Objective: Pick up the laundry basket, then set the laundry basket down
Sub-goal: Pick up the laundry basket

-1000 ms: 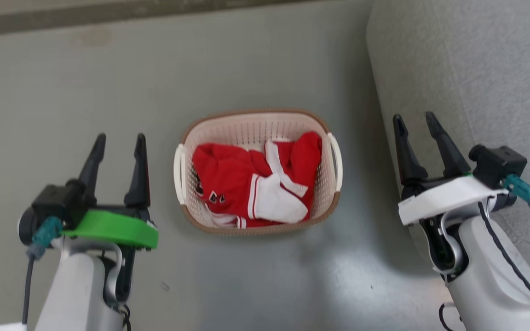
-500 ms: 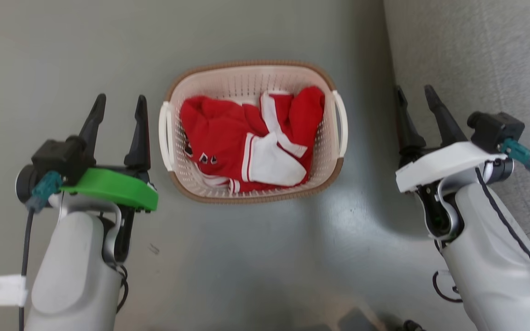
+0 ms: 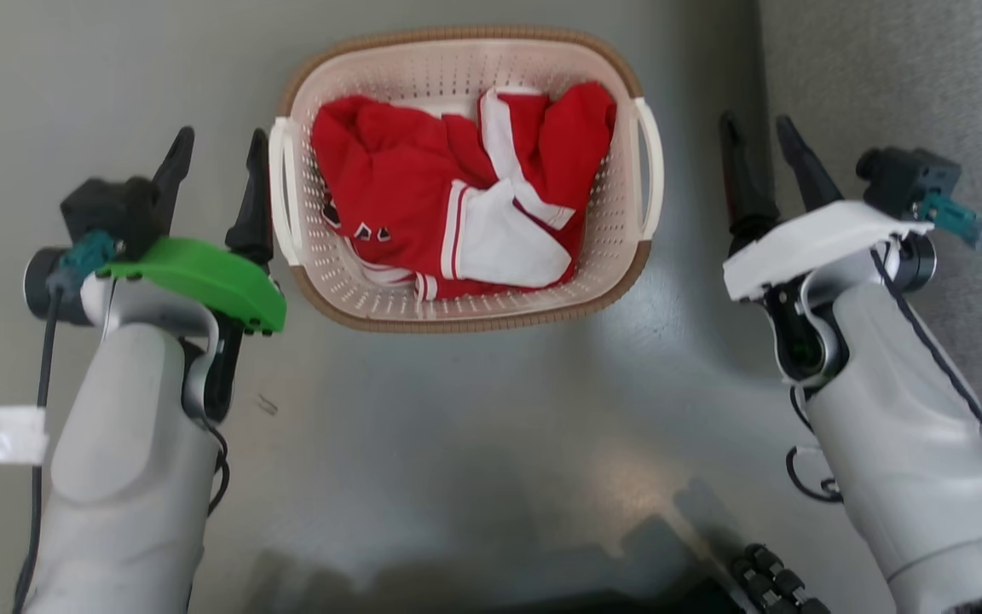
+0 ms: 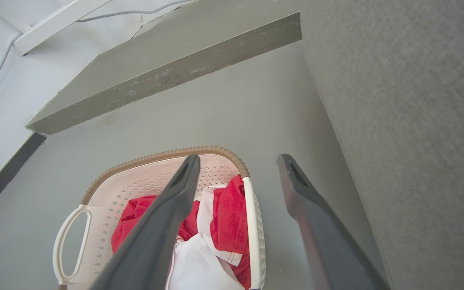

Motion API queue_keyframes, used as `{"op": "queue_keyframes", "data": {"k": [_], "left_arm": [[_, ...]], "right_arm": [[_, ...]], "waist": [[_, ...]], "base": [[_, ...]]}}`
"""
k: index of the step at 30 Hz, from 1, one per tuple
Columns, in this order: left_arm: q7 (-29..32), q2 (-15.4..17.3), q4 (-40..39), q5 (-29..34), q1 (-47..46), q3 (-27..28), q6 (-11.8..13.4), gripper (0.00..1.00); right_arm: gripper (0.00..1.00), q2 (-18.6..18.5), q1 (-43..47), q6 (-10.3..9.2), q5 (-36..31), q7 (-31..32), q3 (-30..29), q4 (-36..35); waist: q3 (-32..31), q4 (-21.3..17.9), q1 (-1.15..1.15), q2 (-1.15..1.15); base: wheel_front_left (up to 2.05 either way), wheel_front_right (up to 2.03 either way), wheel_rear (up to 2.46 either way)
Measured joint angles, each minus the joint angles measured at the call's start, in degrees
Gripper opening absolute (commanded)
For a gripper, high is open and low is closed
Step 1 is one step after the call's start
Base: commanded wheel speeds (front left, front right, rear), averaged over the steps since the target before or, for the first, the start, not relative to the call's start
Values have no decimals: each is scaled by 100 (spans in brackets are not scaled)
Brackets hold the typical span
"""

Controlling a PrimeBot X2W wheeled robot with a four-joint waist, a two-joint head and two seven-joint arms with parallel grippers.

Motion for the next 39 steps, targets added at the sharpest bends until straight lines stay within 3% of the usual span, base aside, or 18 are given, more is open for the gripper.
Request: {"op": "queue_keyframes", "data": {"k": [26,39], "left_arm": [[402,-11,1532,-142,-1488,-214,-19,100],[657,-57,2068,-143,-1984,-534,-19,100]], "right_arm": [[100,40,-1464,142,243,285,417,1540],[100,37,-1866,233,799,343,904,1735]], "waist": [[1302,121,-1,0],[1703,120,-1,0]], "base": [[0,0,0],[0,0,0]]}}
